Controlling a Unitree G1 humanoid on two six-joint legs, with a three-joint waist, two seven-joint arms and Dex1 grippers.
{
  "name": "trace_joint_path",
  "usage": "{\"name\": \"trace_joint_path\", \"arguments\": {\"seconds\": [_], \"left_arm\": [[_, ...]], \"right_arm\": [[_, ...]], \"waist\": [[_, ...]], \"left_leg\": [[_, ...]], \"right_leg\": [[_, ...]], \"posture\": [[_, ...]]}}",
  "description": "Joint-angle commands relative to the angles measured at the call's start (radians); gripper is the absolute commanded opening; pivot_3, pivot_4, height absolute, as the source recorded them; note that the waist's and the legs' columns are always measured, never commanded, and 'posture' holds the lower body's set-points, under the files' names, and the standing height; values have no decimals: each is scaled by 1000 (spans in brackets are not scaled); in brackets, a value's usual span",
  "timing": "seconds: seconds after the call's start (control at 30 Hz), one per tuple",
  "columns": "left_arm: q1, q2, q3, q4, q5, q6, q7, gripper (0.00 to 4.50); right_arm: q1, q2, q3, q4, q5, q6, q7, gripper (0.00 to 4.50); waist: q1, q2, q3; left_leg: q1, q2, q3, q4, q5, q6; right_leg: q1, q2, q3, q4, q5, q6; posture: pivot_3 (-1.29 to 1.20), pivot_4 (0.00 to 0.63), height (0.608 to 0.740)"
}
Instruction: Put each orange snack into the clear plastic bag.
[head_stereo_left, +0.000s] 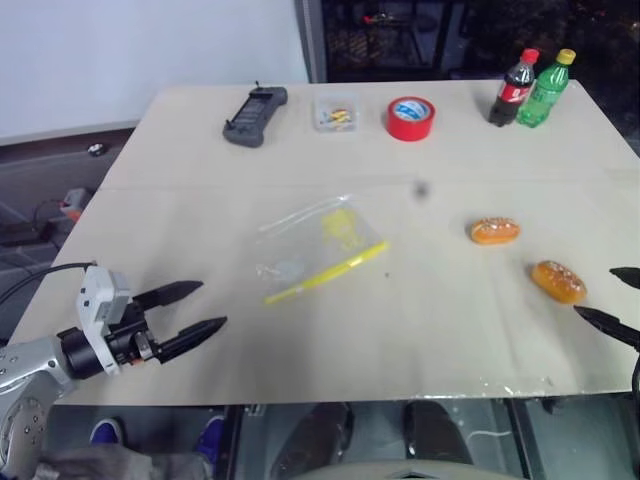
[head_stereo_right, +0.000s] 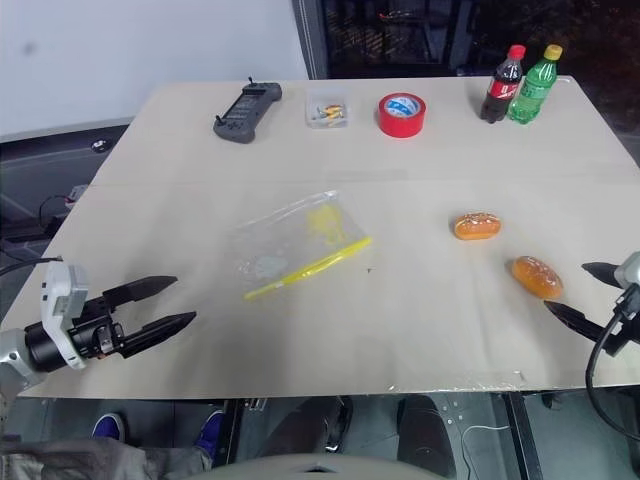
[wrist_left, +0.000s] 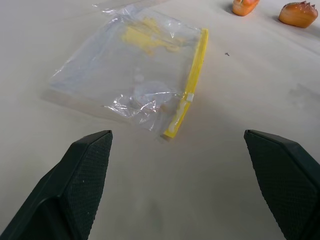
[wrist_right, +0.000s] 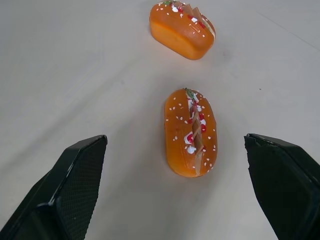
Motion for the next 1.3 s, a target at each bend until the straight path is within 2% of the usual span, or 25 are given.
{"name": "trace_joint_path", "arguments": {"seconds": [0.03, 0.3, 0.4, 0.5, 0.6, 0.73, 0.8, 0.87, 1.03, 1.3], "left_arm": [[-4, 7, 6, -11, 4, -13, 0, 4462], [-56, -32, -45, 7, 37, -46, 44, 4462], [-94, -62, -58, 1, 50, -37, 121, 4462], [-128, -80, -97, -32, 92, -2, 224, 4462], [-171, -51, -134, -79, 24, 185, 299, 4462], [-219, -8, -146, -67, -71, 336, 273, 4462], [-301, 16, -119, 74, -184, 540, 286, 4462], [-362, 49, -123, 192, -226, 674, 283, 4462], [-526, 45, -178, 360, -216, 758, 294, 4462], [-717, -26, -374, 543, -103, 727, 215, 4462]], "right_arm": [[-13, -17, -33, -3, 0, -18, 6, 4500], [-57, 15, 19, -47, 20, -13, -23, 4500], [-90, 43, 50, -89, 35, -6, -62, 4500], [-151, 86, 117, -171, 103, 82, -136, 4500], [-218, 119, 241, -264, 86, 126, -224, 4500], [-267, 119, 355, -311, 74, 104, -217, 4500], [-285, 117, 419, -350, 71, 90, -203, 4500], [-291, 110, 457, -382, 75, 79, -186, 4500], [-307, 101, 494, -433, 72, 82, -188, 4500], [-281, 107, 519, -502, 74, 123, -240, 4500]], "waist": [[0, 0, 0], [0, 0, 0], [0, 0, 0], [-1, 0, 0], [0, 0, 0], [0, 0, 0], [0, -1, 0], [0, -1, 0], [-2, -1, 1], [1, -2, 0]], "left_leg": [[0, 0, 0, 0, 0, 0], [0, 0, 0, 0, 0, 0], [0, 0, 0, 0, 0, 0], [0, 0, 0, 1, 0, 0], [0, 0, 0, 1, 0, 0], [-1, 0, -1, 3, 1, 0], [-1, 0, -1, 3, 3, -2], [-1, -1, -2, 3, 2, -3], [-1, 0, -2, 4, 2, -4], [-1, 0, -2, 6, 2, -4]], "right_leg": [[0, 0, 0, 0, 0, 0], [0, 0, 0, 0, 0, 0], [0, 0, 0, 0, 0, 0], [0, 0, 0, 1, 0, 0], [0, 0, 1, 2, 0, 0], [-1, 2, 0, 3, 0, 0], [-1, 2, 0, 2, 0, 0], [-2, 5, -1, 4, 0, 0], [-3, 7, -1, 6, 0, 0], [-2, 3, -1, 5, 0, 0]], "posture": [[0, 150, 740], [0, 150, 740], [0, 150, 740], [0, 150, 740], [0, 150, 740], [0, 150, 740], [0, 150, 740], [0, 150, 740], [0, 150, 740], [0, 150, 740]]}}
